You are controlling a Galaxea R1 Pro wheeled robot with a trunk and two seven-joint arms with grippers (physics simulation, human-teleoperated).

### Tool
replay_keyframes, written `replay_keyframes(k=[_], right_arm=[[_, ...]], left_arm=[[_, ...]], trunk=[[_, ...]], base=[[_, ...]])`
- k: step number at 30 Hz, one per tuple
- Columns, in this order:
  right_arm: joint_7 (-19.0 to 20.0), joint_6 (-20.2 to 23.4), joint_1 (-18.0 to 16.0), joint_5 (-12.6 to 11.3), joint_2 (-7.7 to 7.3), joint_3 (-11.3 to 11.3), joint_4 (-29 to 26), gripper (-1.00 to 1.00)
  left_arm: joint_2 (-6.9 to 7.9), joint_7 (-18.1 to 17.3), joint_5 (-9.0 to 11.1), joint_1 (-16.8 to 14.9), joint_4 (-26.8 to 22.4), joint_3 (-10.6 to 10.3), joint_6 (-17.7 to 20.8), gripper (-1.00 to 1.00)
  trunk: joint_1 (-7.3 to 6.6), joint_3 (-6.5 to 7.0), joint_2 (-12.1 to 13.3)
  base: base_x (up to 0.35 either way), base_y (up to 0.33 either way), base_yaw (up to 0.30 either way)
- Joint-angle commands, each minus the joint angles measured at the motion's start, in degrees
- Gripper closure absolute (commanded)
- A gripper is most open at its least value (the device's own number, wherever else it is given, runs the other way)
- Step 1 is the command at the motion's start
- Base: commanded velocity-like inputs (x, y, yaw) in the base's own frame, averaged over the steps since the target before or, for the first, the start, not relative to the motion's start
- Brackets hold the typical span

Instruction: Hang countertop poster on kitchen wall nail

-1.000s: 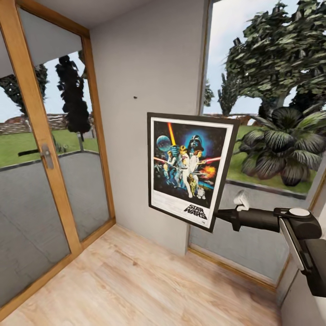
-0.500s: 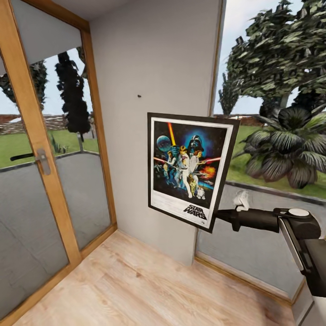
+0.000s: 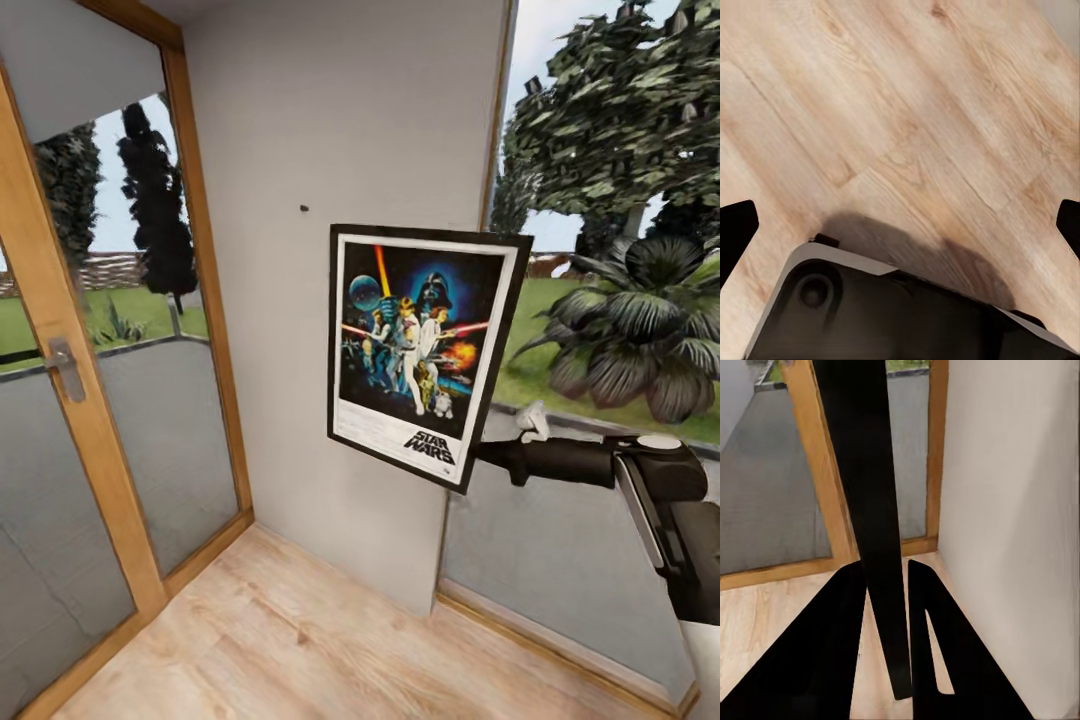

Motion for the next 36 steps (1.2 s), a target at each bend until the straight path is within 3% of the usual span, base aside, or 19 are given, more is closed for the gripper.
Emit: replay_keyframes(k=[1, 4, 5, 6, 7, 9, 10, 12, 15, 17, 19, 21, 29, 31, 32, 36], right_arm=[[0.29, 2.47, -1.85, 0.23, 0.26, 0.59, 0.1, 1.0], [-0.36, 6.57, -8.1, 0.32, 2.15, 4.72, 1.64, 1.0], [-0.7, 8.08, -11.71, 0.34, 3.7, 6.83, 2.7, 1.0], [-0.84, 8.64, -13.26, 0.37, 4.76, 7.7, 3.14, 1.0], [-1.05, 9.44, -15.54, 0.47, 7.39, 9.27, 3.83, 1.0], [-1.32, 9.96, -16.98, 0.91, 10.21, 10.81, 4.26, 1.0], [-1.81, 10.44, -18.27, 2.53, 13.65, 12.72, 4.66, 1.0], [-2.14, 10.78, -19.21, 4.5, 16.38, 13.94, 5.03, 1.0], [-2.25, 11.02, -20.73, 5.31, 17.62, 14.46, 5.99, 1.0], [-2.26, 11.13, -23.9, 5.59, 18.51, 14.68, 9.13, 1.0], [-2.27, 11.14, -27.91, 5.73, 19.54, 14.82, 15.99, 1.0], [-2.22, 11.08, -29.72, 5.6, 19.96, 14.91, 20.17, 1.0], [-2.3, 11.12, -31.26, 5.6, 20.01, 14.49, 22.89, 1.0], [-2.44, 11.13, -32.02, 5.63, 20.99, 14.34, 23.52, 1.0], [-2.58, 11.11, -32.83, 5.68, 22.9, 14.26, 24.76, 1.0], [-2.64, 10.99, -34.49, 5.57, 24.74, 14.2, 25.9, 1.0]], left_arm=[[-0.06, -0.46, 0.59, 0.02, -0.02, 0.21, -0.03, -1.0], [-0.06, -0.47, 0.56, 0.02, 0.18, 0.17, -0.1, -1.0], [-0.06, -0.5, 0.57, 0.03, 0.54, 0.15, -0.14, -1.0], [-0.06, -0.52, 0.58, 0.03, 0.75, 0.14, -0.15, -1.0], [-0.06, -0.53, 0.58, 0.02, 1.1, 0.1, -0.14, -1.0], [-0.06, -0.55, 0.58, 0.03, 1.36, 0.04, -0.08, -1.0], [-0.06, -0.56, 0.59, 0.02, 1.6, -0.01, -0.08, -1.0], [-0.06, -0.56, 0.61, -0.01, 1.75, -0.04, 0.02, -1.0], [-0.06, -0.56, 0.65, -0.01, 1.81, -0.02, -0.13, -1.0], [-0.06, -0.57, 0.66, -0.02, 1.83, 0.01, -0.18, -1.0], [-0.06, -0.57, 0.67, 0.02, 1.86, 0.01, -0.19, -1.0], [-0.06, -0.57, 0.68, 0.02, 1.86, -0.03, -0.21, -1.0], [-0.06, -0.57, 0.68, -0.02, 1.94, -0.05, -0.21, -1.0], [-0.06, -0.57, 0.7, 0.01, 2.79, -0.06, -0.23, -1.0], [-0.06, -0.57, 0.74, 0.01, 4.06, -0.06, -0.25, -1.0], [-0.06, -0.57, 0.78, 0.0, 5.13, -0.07, -0.88, -1.0]], trunk=[[0.05, -0.02, -0.03], [0.05, -0.02, -0.03], [0.05, -0.02, -0.03], [0.05, -0.02, -0.03], [0.05, -0.02, -0.03], [0.05, -0.02, -0.03], [0.05, -0.02, -0.03], [0.05, -0.02, -0.03], [0.05, -0.02, -0.03], [0.05, -0.02, -0.03], [0.05, -0.02, -0.03], [0.05, -0.02, -0.03], [0.05, -0.02, -0.03], [0.05, -0.02, -0.03], [0.05, -0.02, -0.03], [0.05, -0.02, -0.03]], base=[[0.342, 0.078, 0.0], [0.342, 0.091, 0.0], [0.342, 0.102, 0.0], [0.342, 0.103, 0.0], [0.342, 0.099, 0.0], [0.342, 0.095, 0.0], [0.342, 0.089, 0.0], [0.342, 0.092, 0.0], [0.342, 0.112, 0.0], [0.342, 0.125, 0.0], [0.342, 0.129, 0.0], [0.342, 0.13, 0.0], [0.342, 0.111, 0.0], [0.342, 0.088, 0.0], [0.342, 0.083, 0.0], [0.342, 0.082, 0.0]])
